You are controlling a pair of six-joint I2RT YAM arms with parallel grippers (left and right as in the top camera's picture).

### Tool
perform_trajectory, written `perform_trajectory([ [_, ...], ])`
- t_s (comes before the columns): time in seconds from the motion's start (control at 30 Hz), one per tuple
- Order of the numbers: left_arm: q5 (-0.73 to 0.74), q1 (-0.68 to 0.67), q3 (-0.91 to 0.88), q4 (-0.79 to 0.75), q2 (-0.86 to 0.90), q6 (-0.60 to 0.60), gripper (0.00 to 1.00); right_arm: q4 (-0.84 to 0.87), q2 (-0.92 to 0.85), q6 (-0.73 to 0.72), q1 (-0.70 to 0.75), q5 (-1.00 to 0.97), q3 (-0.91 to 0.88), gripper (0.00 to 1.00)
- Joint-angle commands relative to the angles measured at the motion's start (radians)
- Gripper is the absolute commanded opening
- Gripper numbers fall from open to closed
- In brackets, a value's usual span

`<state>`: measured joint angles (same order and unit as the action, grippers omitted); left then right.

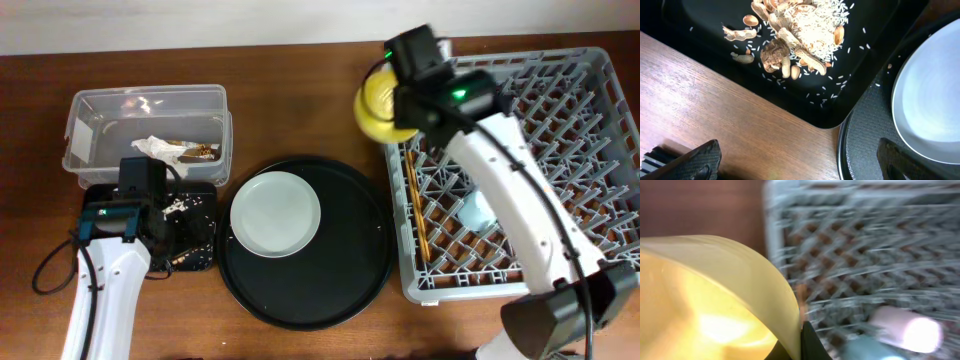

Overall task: Sort waste into correct bins and load items into the dishwasher rack
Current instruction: 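Grasp the yellow bowl with the right gripper and place it in the rack, then grasp the white plate with the right gripper and stand it in the rack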

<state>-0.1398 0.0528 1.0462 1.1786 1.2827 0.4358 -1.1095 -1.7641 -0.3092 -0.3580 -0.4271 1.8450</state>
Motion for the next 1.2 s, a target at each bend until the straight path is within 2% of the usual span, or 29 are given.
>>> perform_trajectory([
  [0.0, -0.014, 0.002, 0.002, -0.013, -0.011, 0.013, 0.99, 0.101, 0.002, 0.205, 0.132, -0.239, 0.012, 0.04],
  [0.1, -0.014, 0.002, 0.002, -0.037, -0.011, 0.013, 0.99, 0.229, -0.103, 0.272, 0.221, -0.743, 0.011, 0.04],
  [0.3, -0.014, 0.002, 0.002, -0.045, -0.011, 0.013, 0.99, 0.224, -0.386, 0.248, 0.247, -0.760, 0.010, 0.04],
  [0.53, -0.011, 0.002, 0.002, -0.045, -0.011, 0.013, 0.99, 0.193, -0.438, 0.195, 0.186, -0.759, 0.010, 0.04],
  [0.6, -0.011, 0.002, 0.002, -0.045, -0.011, 0.013, 0.99, 0.174, -0.438, 0.195, 0.159, -0.729, 0.006, 0.10],
  [0.63, -0.011, 0.002, 0.002, -0.045, -0.011, 0.012, 0.99, 0.128, -0.438, 0.124, 0.145, -0.725, 0.006, 0.11],
  [0.67, -0.011, 0.002, 0.002, -0.045, -0.011, 0.013, 0.99, 0.086, -0.438, 0.086, 0.138, -0.713, 0.006, 0.18],
  [0.7, -0.011, 0.002, 0.002, -0.045, -0.011, 0.013, 0.99, 0.044, -0.438, 0.086, 0.130, -0.674, 0.006, 0.27],
  [0.73, -0.011, 0.002, 0.002, -0.045, -0.011, 0.013, 0.99, -0.018, -0.438, 0.081, 0.123, -0.616, 0.006, 0.27],
  [0.77, -0.011, 0.002, 0.002, -0.045, -0.011, 0.013, 0.99, -0.067, -0.431, 0.007, 0.122, -0.593, 0.006, 0.34],
  [0.8, -0.011, 0.002, 0.002, -0.045, -0.011, 0.013, 0.99, -0.100, -0.406, -0.055, 0.122, -0.591, 0.006, 0.45],
  [0.83, -0.011, 0.002, 0.002, -0.045, -0.011, 0.012, 0.99, -0.118, -0.364, -0.070, 0.122, -0.563, 0.006, 0.54],
  [0.9, -0.011, 0.002, 0.002, -0.045, -0.011, 0.013, 0.99, -0.127, -0.233, -0.069, 0.124, -0.443, 0.006, 0.63],
  [0.93, -0.011, 0.002, 0.002, -0.044, -0.011, 0.013, 0.99, -0.140, -0.148, -0.067, 0.124, -0.344, 0.006, 0.71],
  [1.0, -0.011, 0.002, 0.002, -0.037, -0.011, 0.012, 0.99, -0.179, -0.009, -0.066, 0.124, -0.009, 0.006, 0.88],
  [1.07, -0.011, 0.002, 0.002, -0.037, -0.011, 0.012, 0.99, -0.216, 0.034, 0.020, 0.120, 0.450, 0.006, 0.91],
  [1.1, -0.011, 0.002, 0.002, -0.037, -0.011, 0.013, 0.99, -0.227, 0.016, 0.051, 0.100, 0.597, 0.005, 0.92],
  [1.17, -0.011, 0.002, 0.002, -0.024, -0.011, 0.012, 0.99, -0.227, -0.034, 0.077, 0.021, 0.642, 0.003, 0.93],
])
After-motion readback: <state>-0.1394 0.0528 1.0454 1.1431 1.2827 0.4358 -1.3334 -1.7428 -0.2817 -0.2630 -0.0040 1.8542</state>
